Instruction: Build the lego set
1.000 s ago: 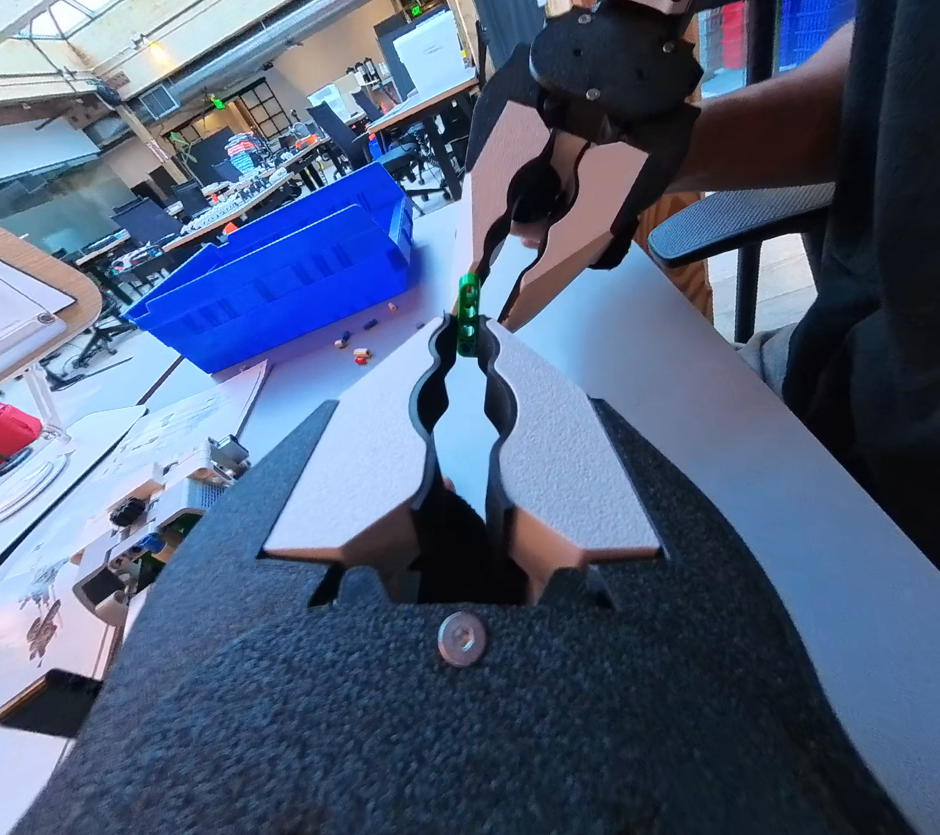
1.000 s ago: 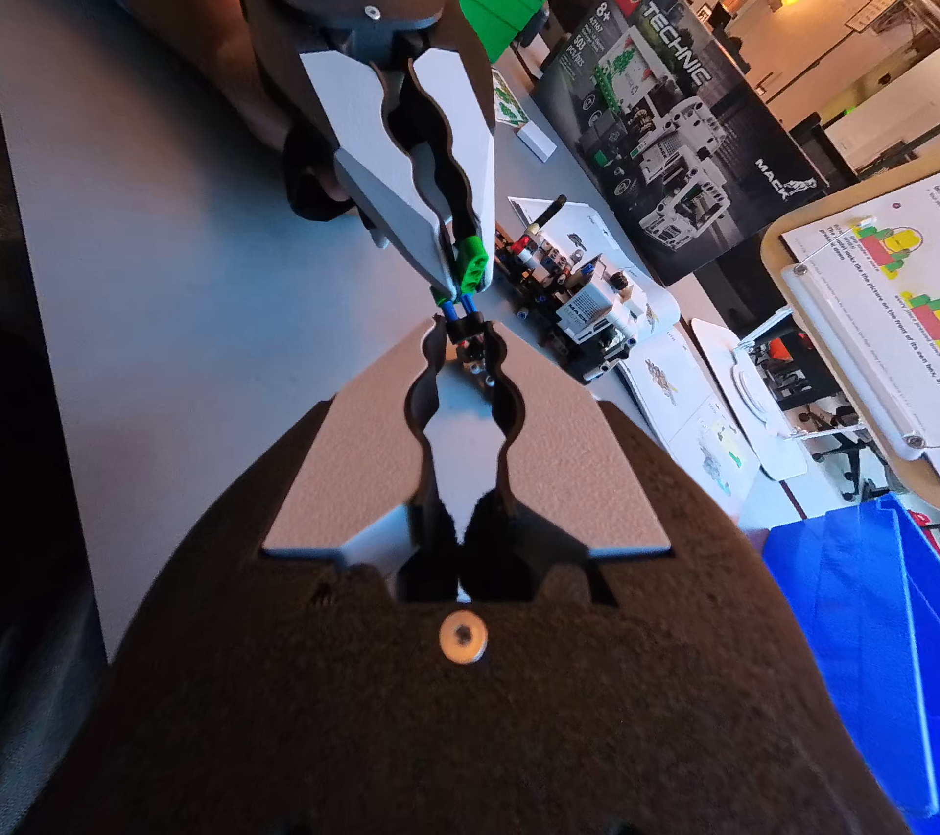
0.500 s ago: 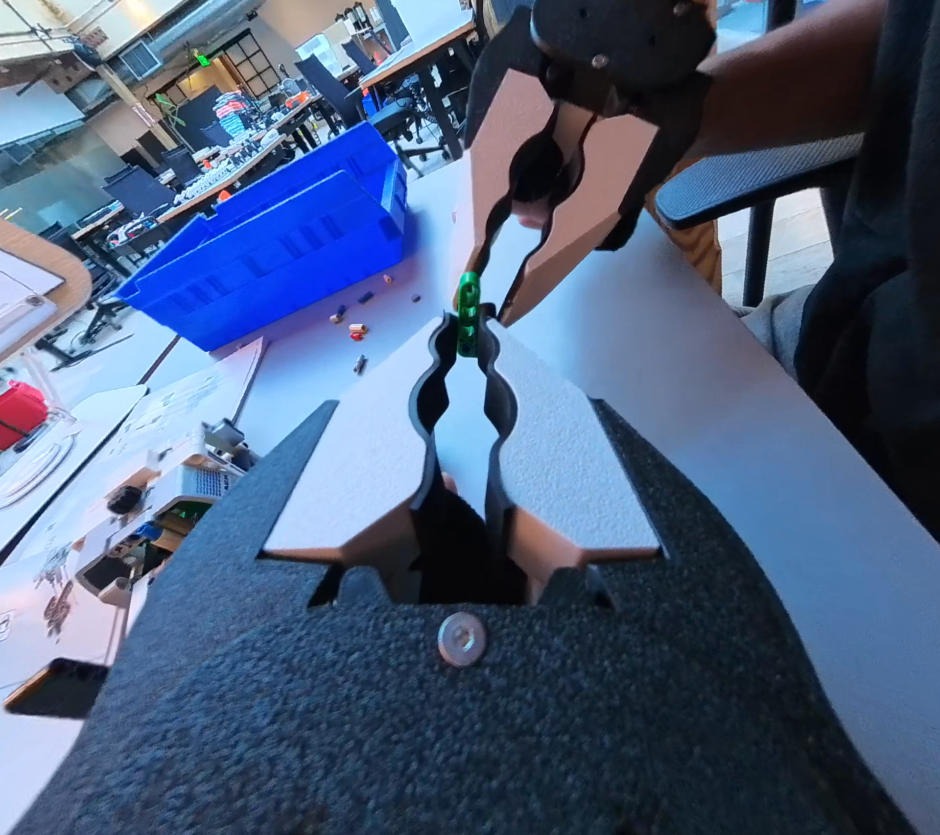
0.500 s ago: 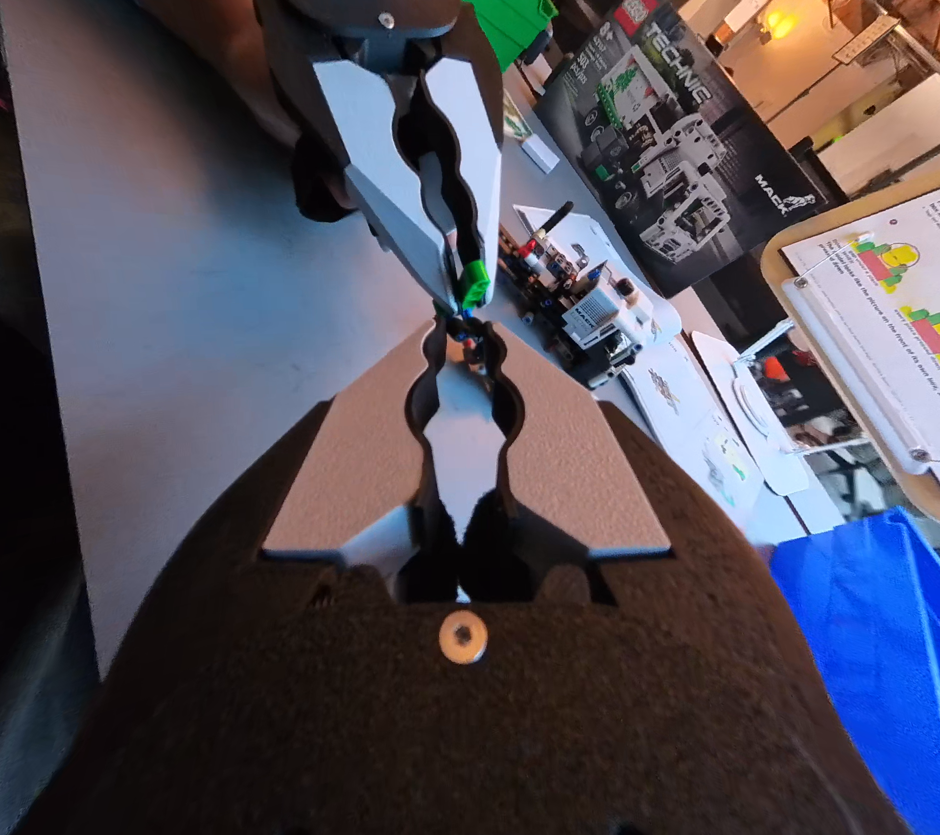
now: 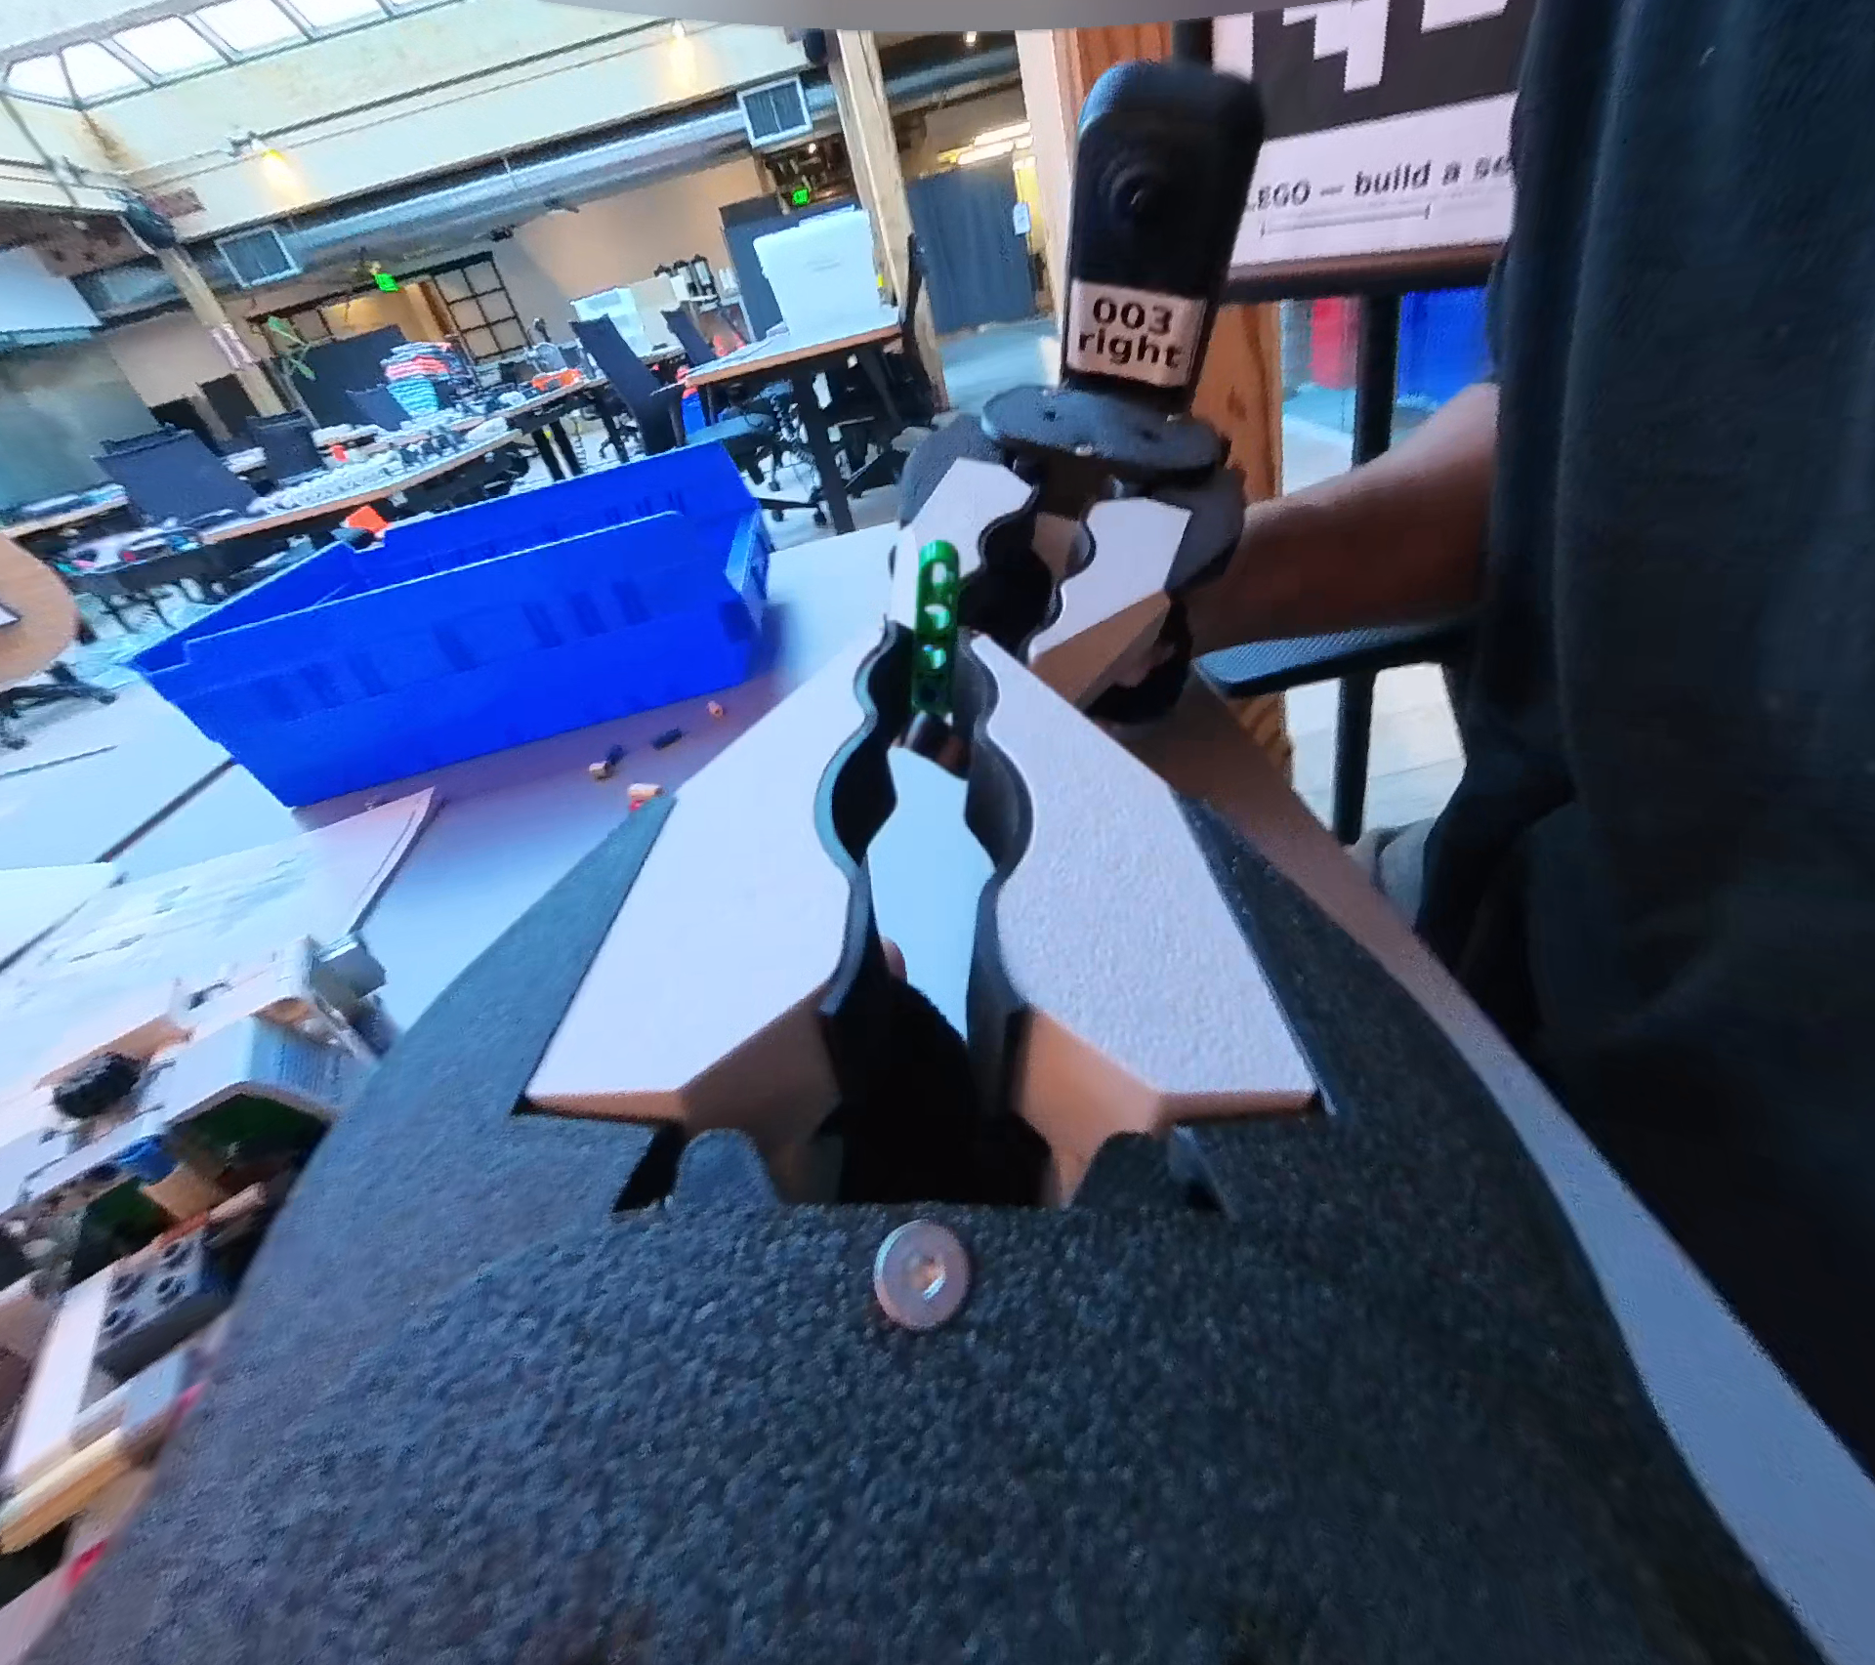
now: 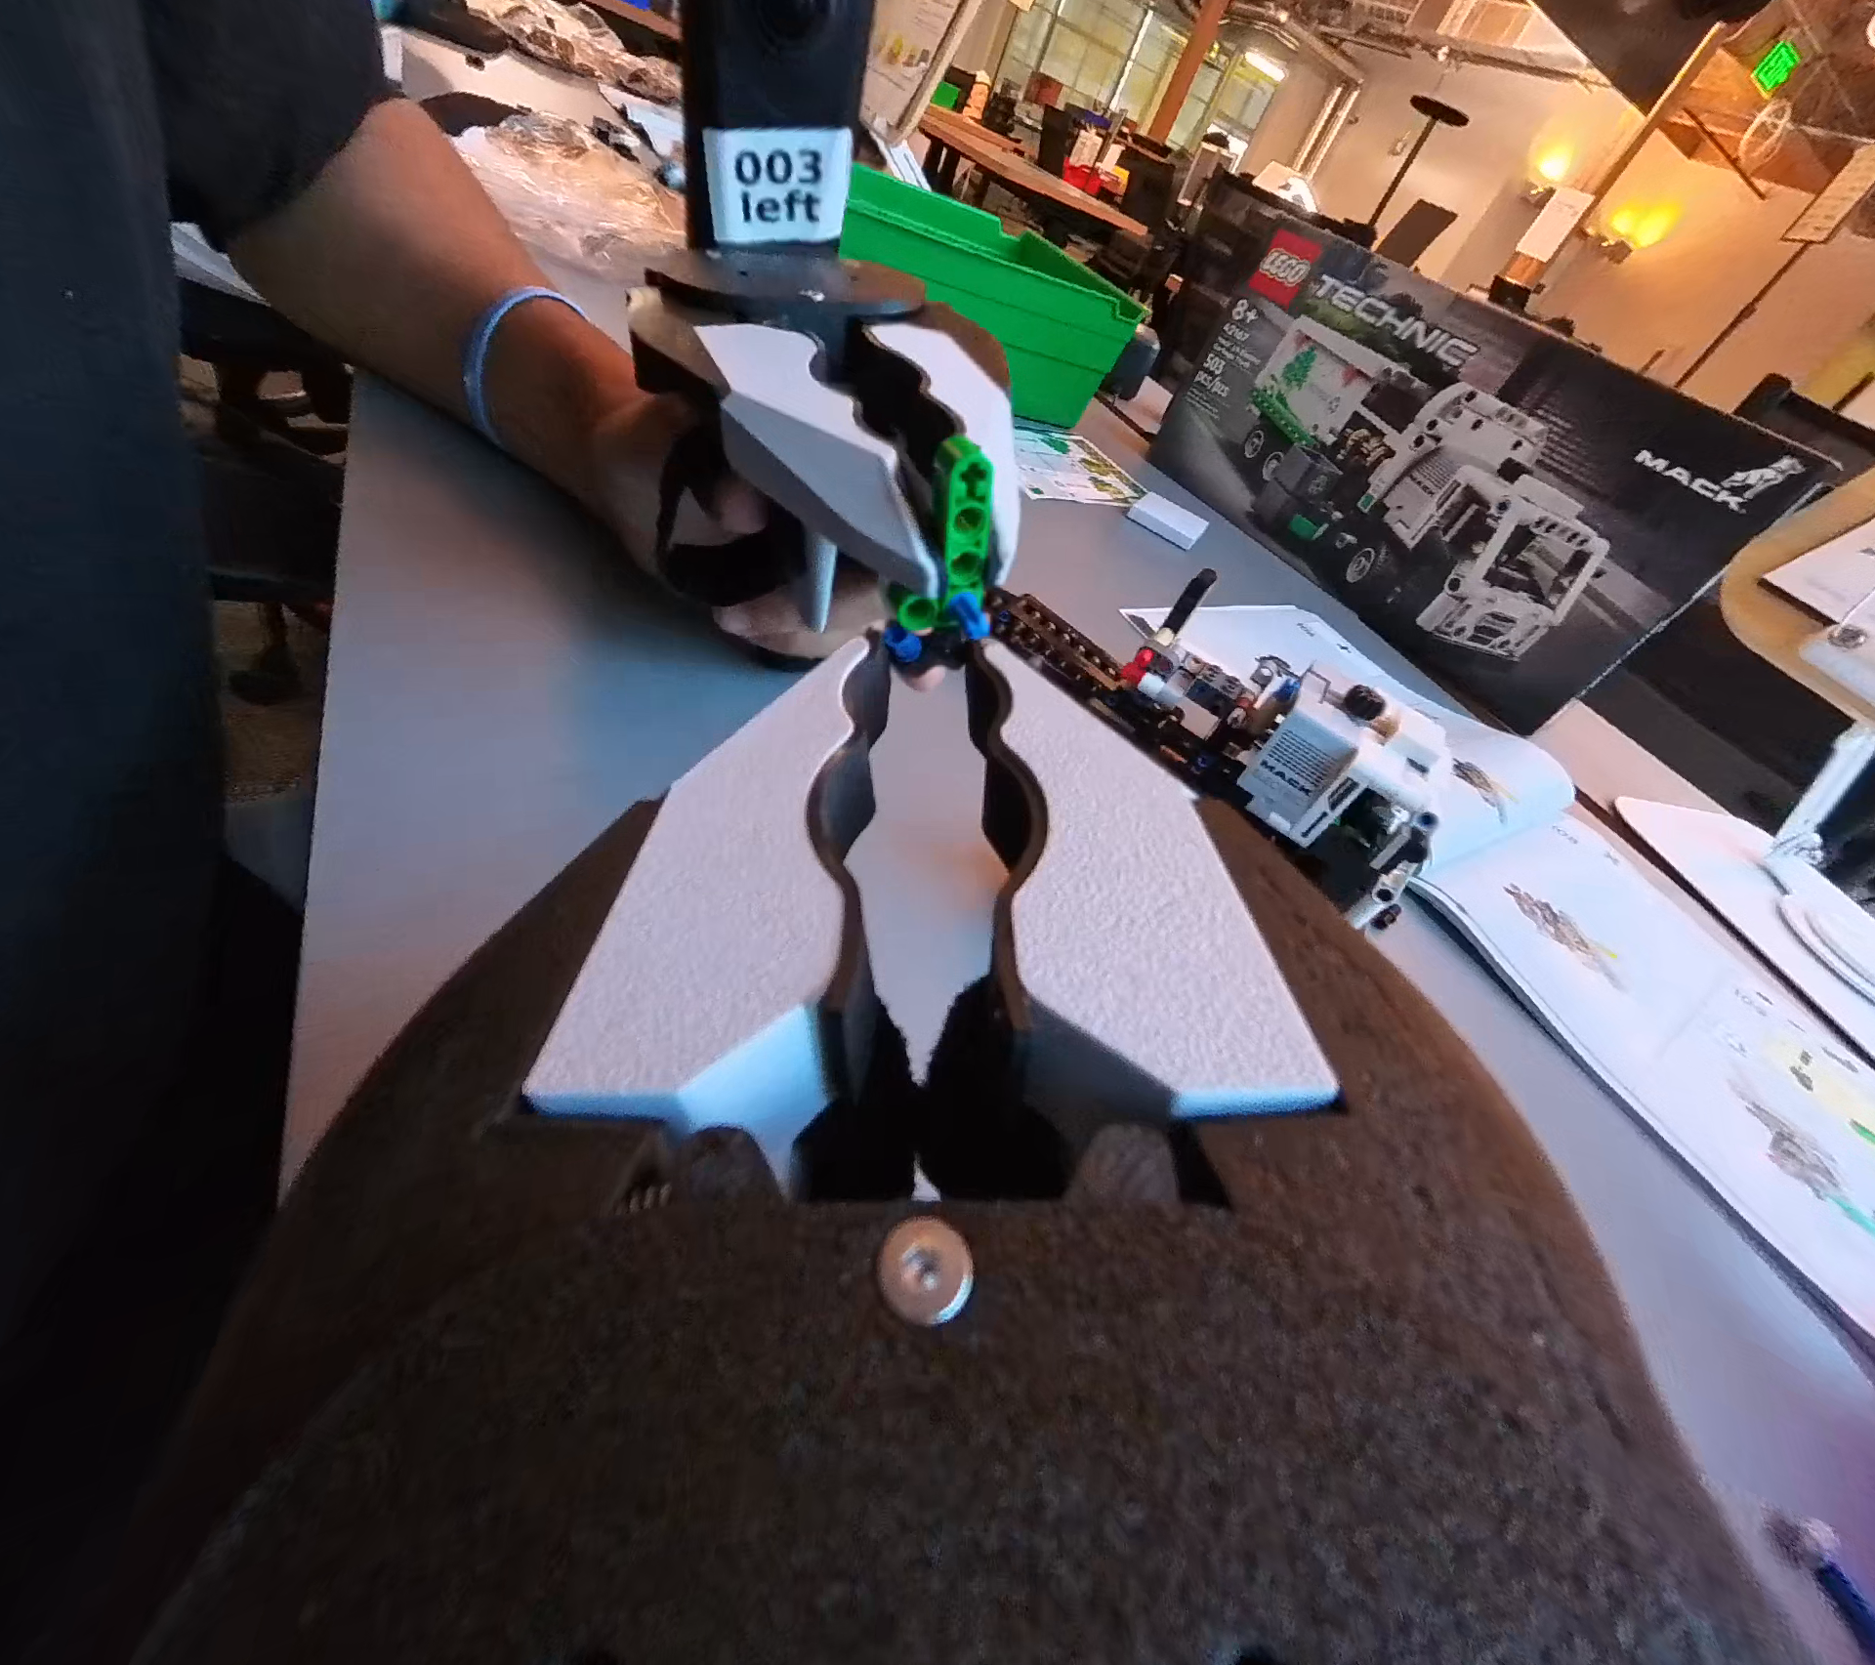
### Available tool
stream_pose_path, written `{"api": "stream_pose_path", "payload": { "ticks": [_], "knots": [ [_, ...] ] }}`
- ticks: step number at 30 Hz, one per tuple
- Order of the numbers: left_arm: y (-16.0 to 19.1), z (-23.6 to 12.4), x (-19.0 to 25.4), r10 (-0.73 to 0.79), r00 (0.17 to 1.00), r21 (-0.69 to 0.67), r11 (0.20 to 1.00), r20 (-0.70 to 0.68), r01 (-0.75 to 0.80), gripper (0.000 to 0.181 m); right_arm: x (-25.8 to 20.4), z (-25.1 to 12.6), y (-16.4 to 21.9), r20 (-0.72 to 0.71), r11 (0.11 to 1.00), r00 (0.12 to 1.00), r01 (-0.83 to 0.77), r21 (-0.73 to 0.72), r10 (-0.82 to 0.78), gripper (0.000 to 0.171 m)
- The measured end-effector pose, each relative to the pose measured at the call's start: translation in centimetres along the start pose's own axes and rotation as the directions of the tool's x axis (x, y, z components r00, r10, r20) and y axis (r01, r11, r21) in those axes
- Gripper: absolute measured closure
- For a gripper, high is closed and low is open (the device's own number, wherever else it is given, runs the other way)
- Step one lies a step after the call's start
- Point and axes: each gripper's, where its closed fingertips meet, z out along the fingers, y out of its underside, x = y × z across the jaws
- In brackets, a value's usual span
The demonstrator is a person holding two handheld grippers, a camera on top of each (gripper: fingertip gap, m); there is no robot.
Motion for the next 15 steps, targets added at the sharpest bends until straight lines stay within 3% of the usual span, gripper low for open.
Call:
{"api": "stream_pose_path", "payload": {
  "ticks": [7, 15],
  "knots": [
    [1.3, -0.5, -1.7, -0.017, 0.999, -0.075, 0.997, 0.051, 0.020, 0.176, 1.3, -0.7, 1.8, -0.066, 0.994, 0.998, -0.010, -0.111, 0.002, 0.158],
    [3.3, 0.2, -1.1, 0.038, 0.998, -0.227, 0.973, 0.048, -0.026, 0.176, 1.1, -0.2, 3.2, -0.028, 0.906, 0.968, 0.221, -0.361, -0.248, 0.158]
  ]
}}
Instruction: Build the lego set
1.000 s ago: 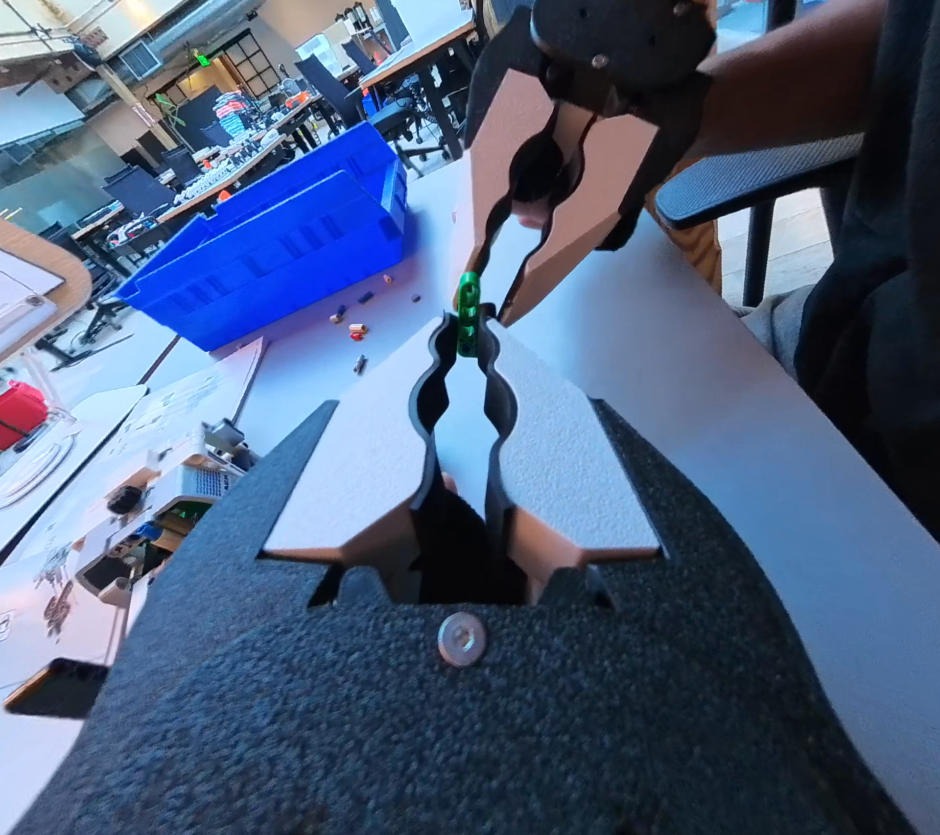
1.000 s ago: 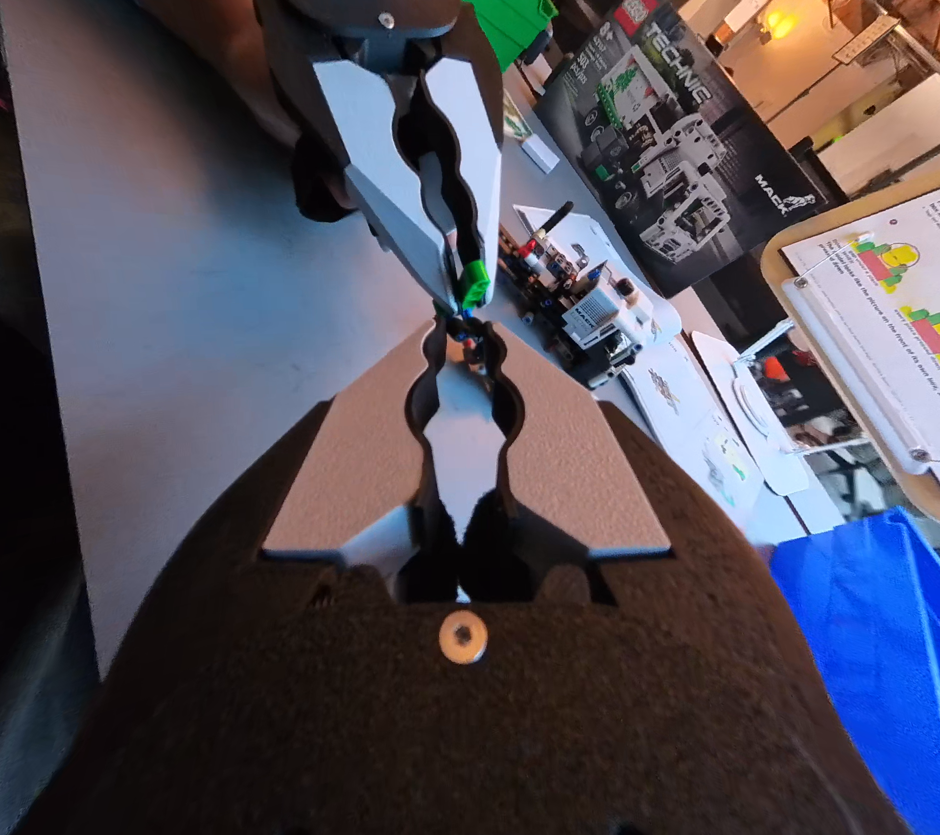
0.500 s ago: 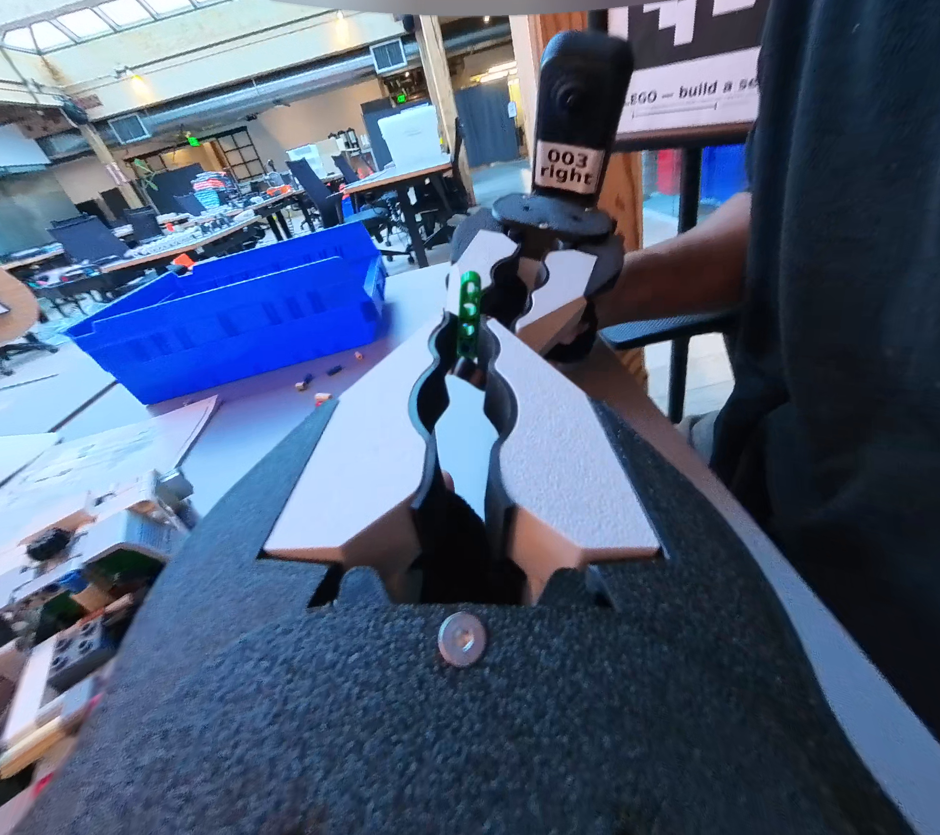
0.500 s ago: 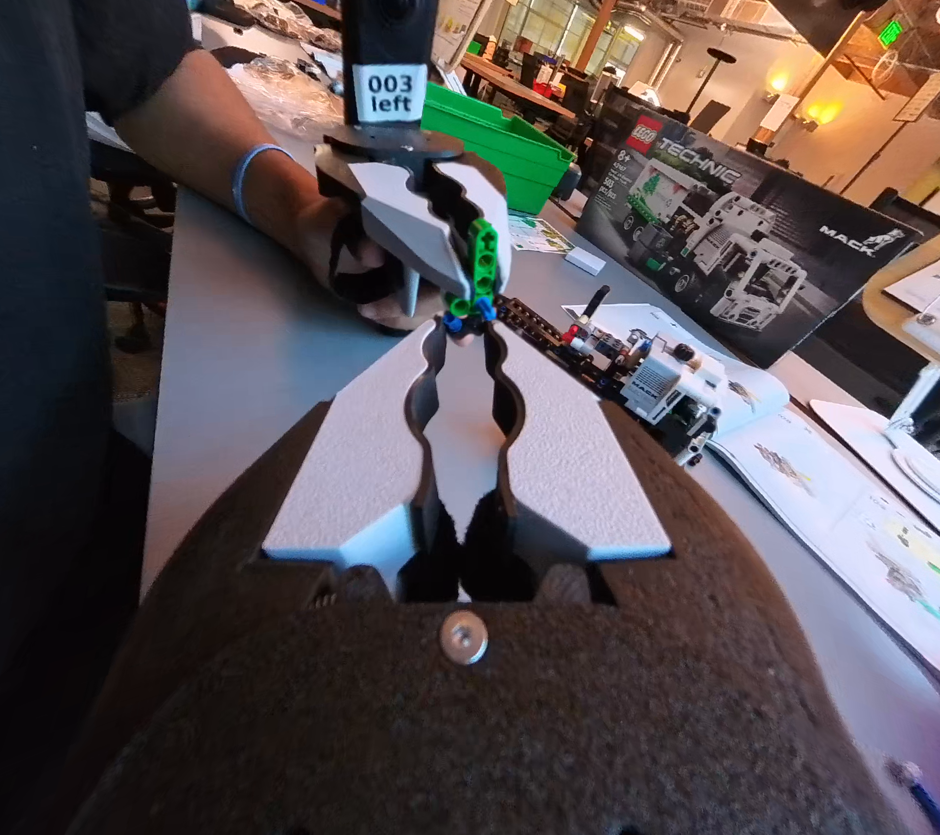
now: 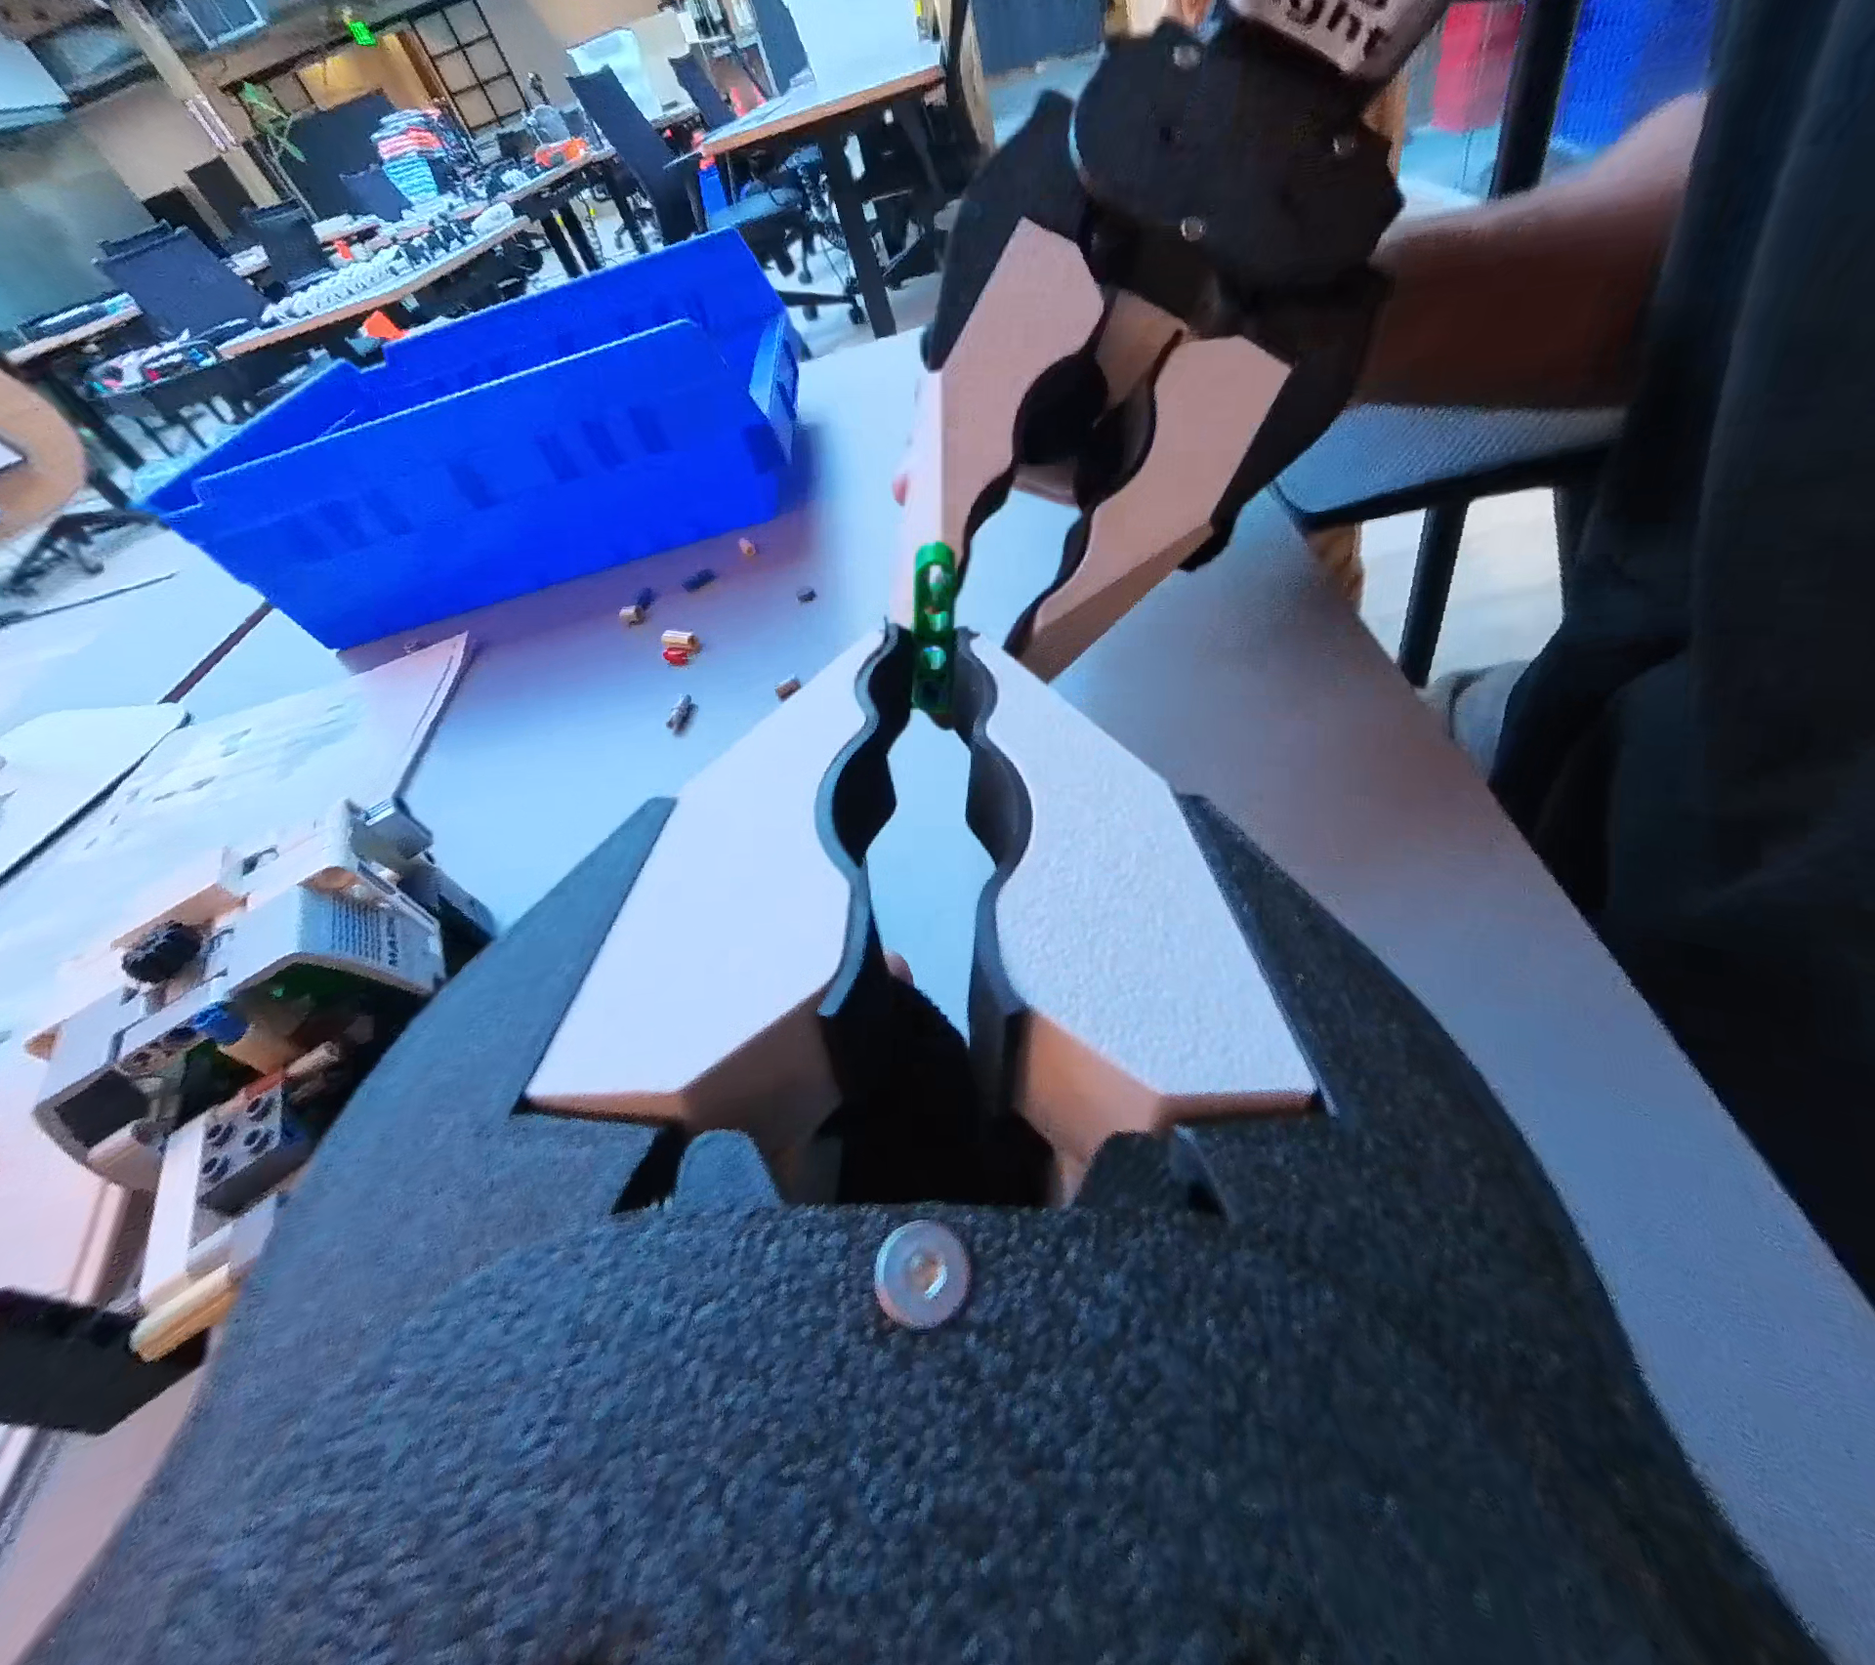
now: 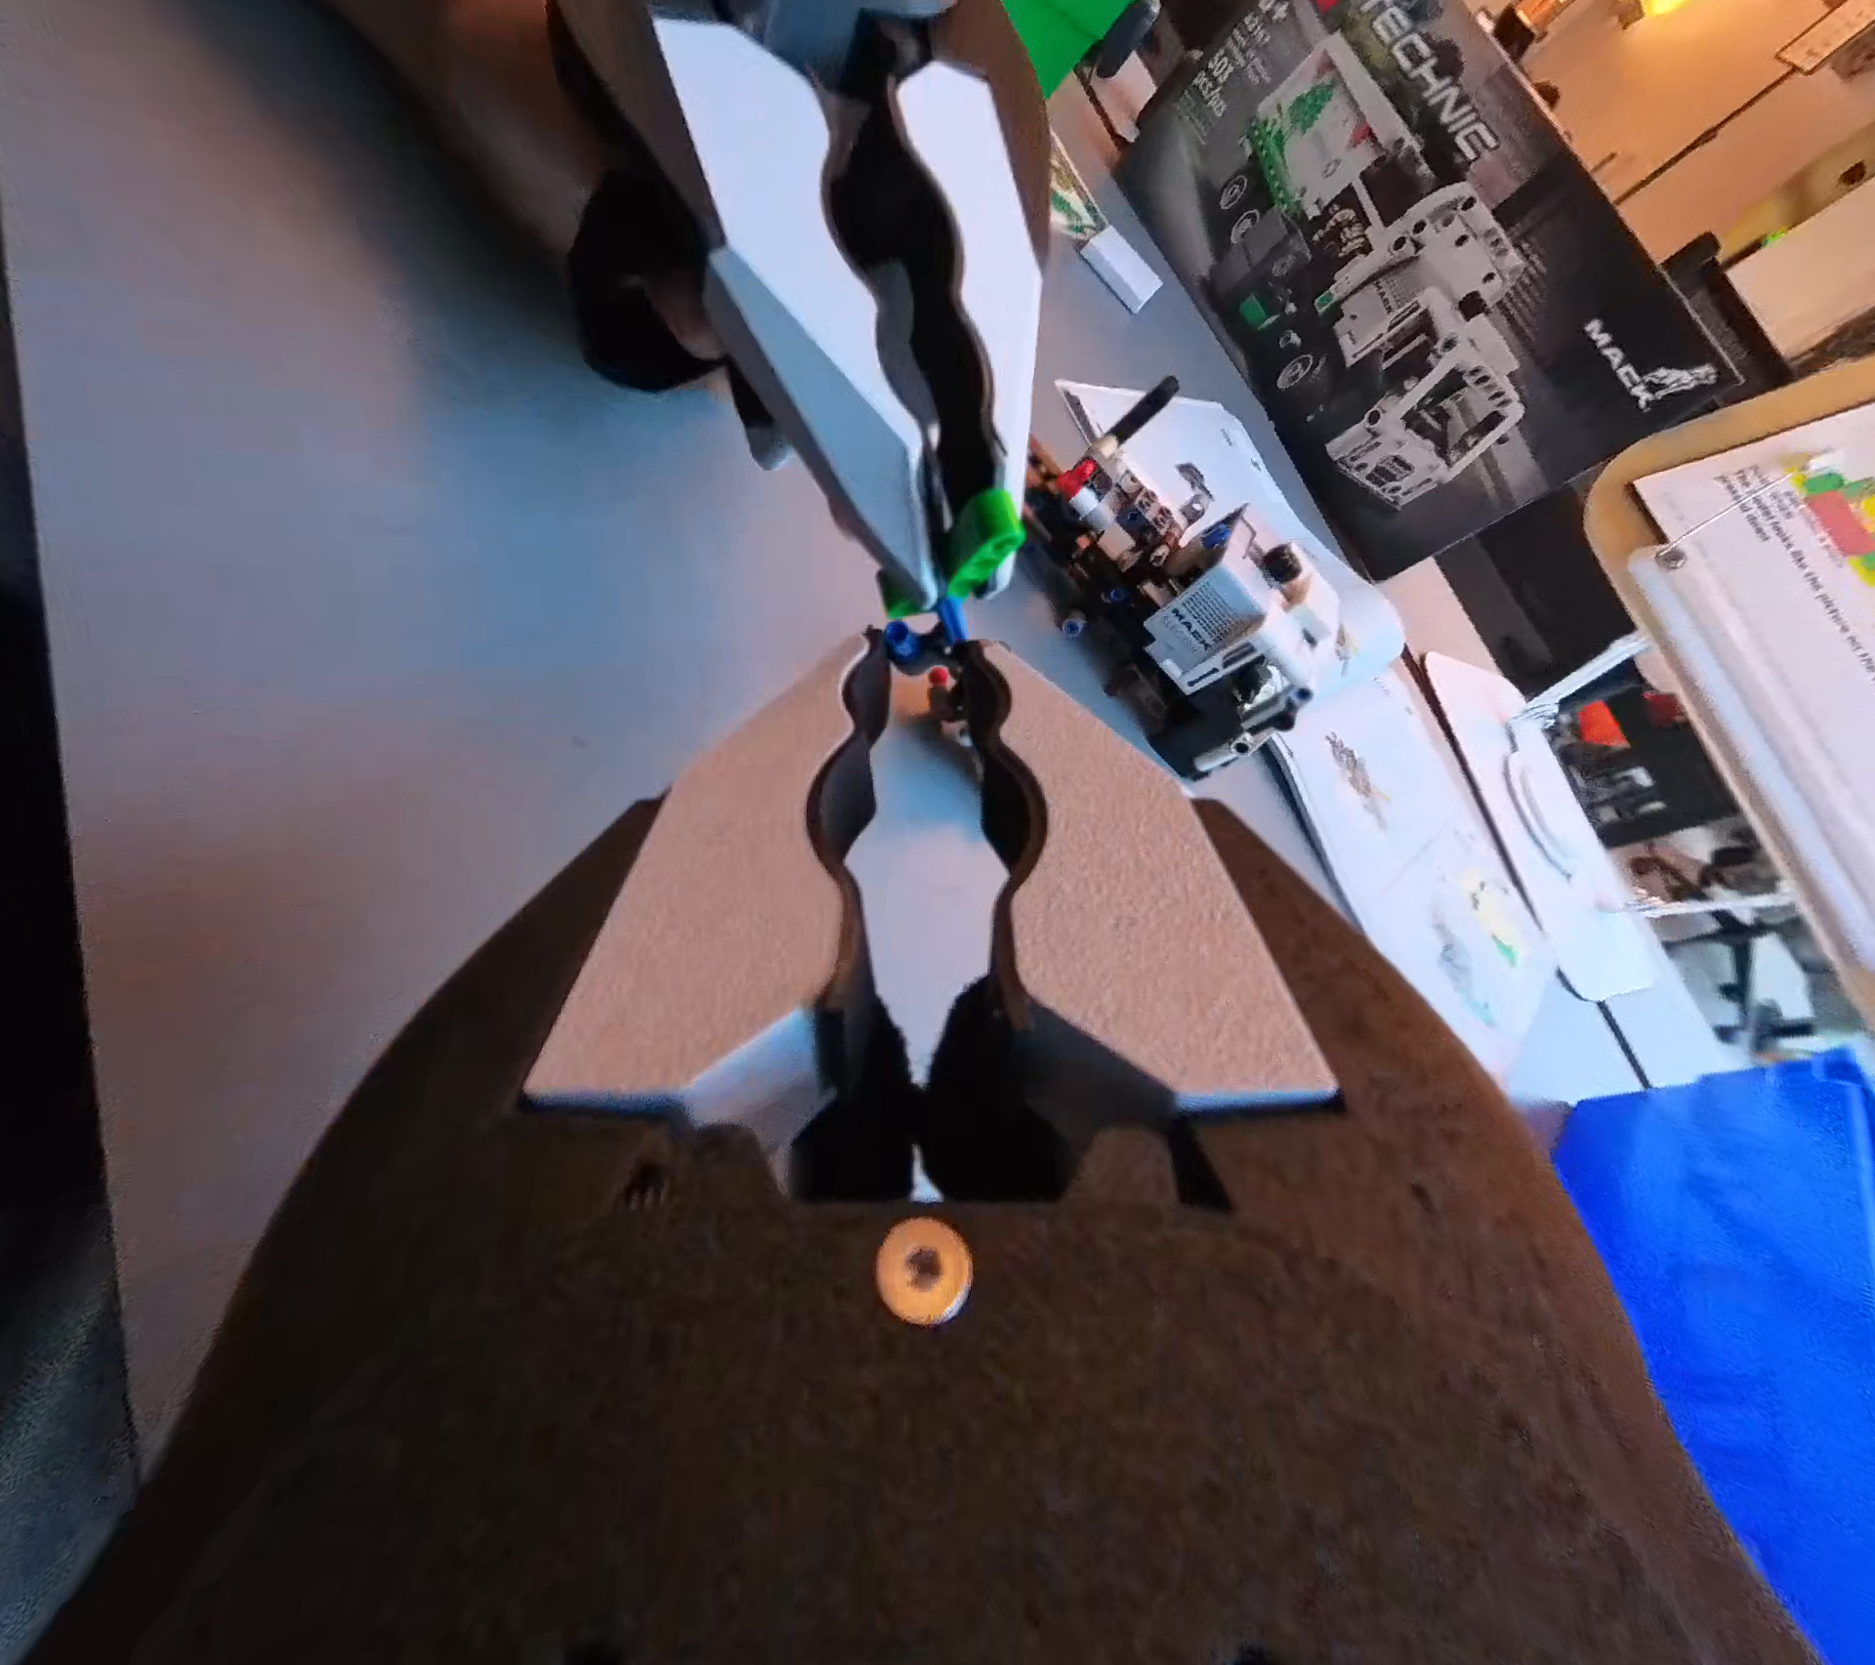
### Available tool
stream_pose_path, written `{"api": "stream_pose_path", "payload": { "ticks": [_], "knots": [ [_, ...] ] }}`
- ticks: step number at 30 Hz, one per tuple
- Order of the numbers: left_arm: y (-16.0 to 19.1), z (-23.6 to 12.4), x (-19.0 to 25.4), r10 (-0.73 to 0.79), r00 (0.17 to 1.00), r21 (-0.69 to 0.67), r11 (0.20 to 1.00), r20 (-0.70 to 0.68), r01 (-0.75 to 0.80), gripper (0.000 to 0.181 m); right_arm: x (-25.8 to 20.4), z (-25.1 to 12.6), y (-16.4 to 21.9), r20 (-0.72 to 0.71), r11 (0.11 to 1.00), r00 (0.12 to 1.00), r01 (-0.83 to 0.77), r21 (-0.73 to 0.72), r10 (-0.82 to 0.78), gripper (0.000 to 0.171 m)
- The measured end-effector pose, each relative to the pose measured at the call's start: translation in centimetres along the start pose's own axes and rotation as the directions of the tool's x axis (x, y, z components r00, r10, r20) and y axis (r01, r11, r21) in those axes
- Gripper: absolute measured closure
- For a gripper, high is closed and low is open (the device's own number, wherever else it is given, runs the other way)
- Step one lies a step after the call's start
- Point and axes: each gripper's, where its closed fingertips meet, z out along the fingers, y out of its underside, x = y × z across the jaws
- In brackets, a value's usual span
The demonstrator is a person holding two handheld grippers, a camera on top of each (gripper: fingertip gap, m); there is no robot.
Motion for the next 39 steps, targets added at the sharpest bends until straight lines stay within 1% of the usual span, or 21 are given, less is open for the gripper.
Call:
{"api": "stream_pose_path", "payload": {
  "ticks": [3, 8, 13, 16, 19, 24, 28, 32, 36, 39],
  "knots": [
    [0.6, 0.3, 0.2, 0.051, 0.999, -0.043, 0.998, 0.015, -0.050, 0.176, 0.0, 0.1, 0.5, -0.009, 0.997, 0.998, 0.061, -0.046, -0.061, 0.158],
    [1.1, 0.4, 0.2, 0.087, 0.996, -0.078, 0.993, 0.027, -0.085, 0.176, 0.0, 0.1, 1.0, -0.005, 0.996, 0.998, 0.059, -0.070, -0.060, 0.158],
    [1.7, 0.5, -0.4, 0.099, 0.994, -0.114, 0.989, 0.051, -0.093, 0.176, 0.2, -0.2, 1.1, -0.006, 0.997, 0.999, 0.036, -0.064, -0.037, 0.158],
    [1.2, 0.3, -0.2, 0.079, 0.997, -0.075, 0.994, 0.025, -0.077, 0.176, 0.1, -0.3, 0.7, 0.004, 1.000, 1.000, 0.008, -0.029, -0.008, 0.158],
    [1.2, 0.3, -0.2, 0.077, 0.997, -0.074, 0.994, 0.020, -0.075, 0.176, 0.0, -0.3, 0.8, 0.018, 1.000, 1.000, -0.021, -0.010, 0.021, 0.158],
    [0.7, 0.2, 0.3, 0.061, 0.998, -0.041, 0.997, -0.012, -0.062, 0.176, -0.3, -0.9, 0.1, 0.072, 0.992, 0.993, -0.096, 0.084, 0.090, 0.159],
    [0.7, 0.3, 0.5, 0.056, 0.998, -0.041, 0.998, -0.022, -0.057, 0.176, -0.5, -1.2, 0.0, 0.085, 0.992, 0.995, -0.064, 0.106, 0.055, 0.159],
    [0.5, 0.2, 0.4, 0.027, 0.999, -0.025, 0.999, -0.029, -0.028, 0.176, -0.4, -1.2, -0.2, 0.089, 0.989, 0.994, -0.079, 0.124, 0.068, 0.159],
    [0.4, 0.2, 0.1, -0.008, 1.000, -0.021, 1.000, -0.025, 0.007, 0.176, 0.1, -0.8, 0.0, 0.036, 0.996, 0.999, -0.027, 0.089, 0.024, 0.159],
    [0.2, 0.0, -0.1, -0.022, 0.999, -0.007, 1.000, -0.025, 0.021, 0.176, 0.2, -1.0, -0.5, 0.029, 0.991, 0.999, -0.041, 0.127, 0.038, 0.159]
  ]
}}
